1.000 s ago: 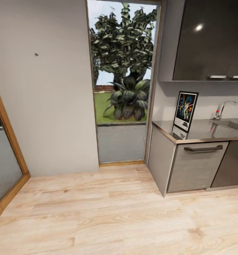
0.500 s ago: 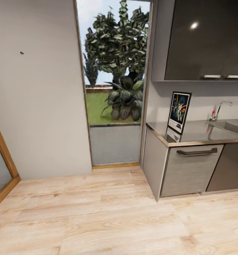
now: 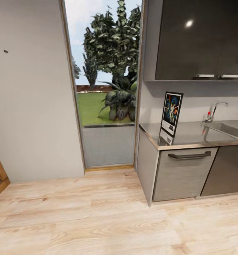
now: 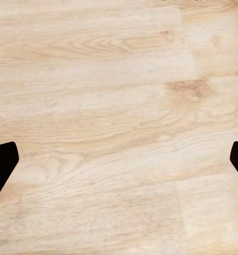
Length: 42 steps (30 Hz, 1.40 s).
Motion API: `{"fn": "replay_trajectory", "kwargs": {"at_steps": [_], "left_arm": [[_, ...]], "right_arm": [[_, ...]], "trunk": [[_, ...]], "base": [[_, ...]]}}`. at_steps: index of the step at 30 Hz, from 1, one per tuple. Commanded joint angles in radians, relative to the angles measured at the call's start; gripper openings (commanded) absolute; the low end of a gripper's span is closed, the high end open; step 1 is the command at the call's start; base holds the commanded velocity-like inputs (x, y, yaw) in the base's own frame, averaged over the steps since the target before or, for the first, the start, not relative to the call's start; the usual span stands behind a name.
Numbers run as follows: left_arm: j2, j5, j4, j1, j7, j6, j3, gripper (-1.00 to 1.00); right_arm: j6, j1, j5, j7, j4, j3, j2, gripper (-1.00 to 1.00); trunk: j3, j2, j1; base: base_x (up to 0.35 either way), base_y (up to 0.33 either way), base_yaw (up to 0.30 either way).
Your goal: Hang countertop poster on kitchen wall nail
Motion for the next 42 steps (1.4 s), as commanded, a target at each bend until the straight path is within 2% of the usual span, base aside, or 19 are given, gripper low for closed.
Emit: {"fn": "replay_trajectory", "kwargs": {"at_steps": [1,14,22,33,42], "left_arm": [[-0.001,-0.007,-0.002,0.0,0.0,-0.001,0.001,1.0],[-0.001,-0.007,-0.002,0.0,0.0,-0.001,0.0,1.0],[0.0,-0.007,-0.001,0.0,0.001,-0.001,-0.028,1.0],[0.0,-0.007,-0.001,0.0,0.002,-0.001,-0.031,1.0],[0.0,-0.007,0.0,0.0,0.001,-0.001,-0.031,1.0]], "right_arm": [[-0.003,-0.001,-0.001,0.0,0.001,0.0,0.0,1.0],[-0.003,0.0,-0.001,0.0,0.001,-0.001,0.0,1.0],[-0.003,0.0,-0.001,-0.001,0.001,-0.001,0.0,1.0],[-0.003,-0.001,-0.001,-0.002,0.001,-0.001,-0.001,1.0],[-0.005,-0.001,-0.001,-0.002,0.001,-0.001,0.0,1.0]], "trunk": [[-0.001,0.0,0.0],[-0.001,0.0,0.0],[-0.001,0.0,0.0],[-0.001,0.0,0.0],[0.001,0.0,0.0]], "base": [[0.149,-0.309,0.0],[0.143,-0.309,0.0],[0.127,-0.309,0.0],[0.122,-0.309,0.002],[0.114,-0.309,0.163]]}}
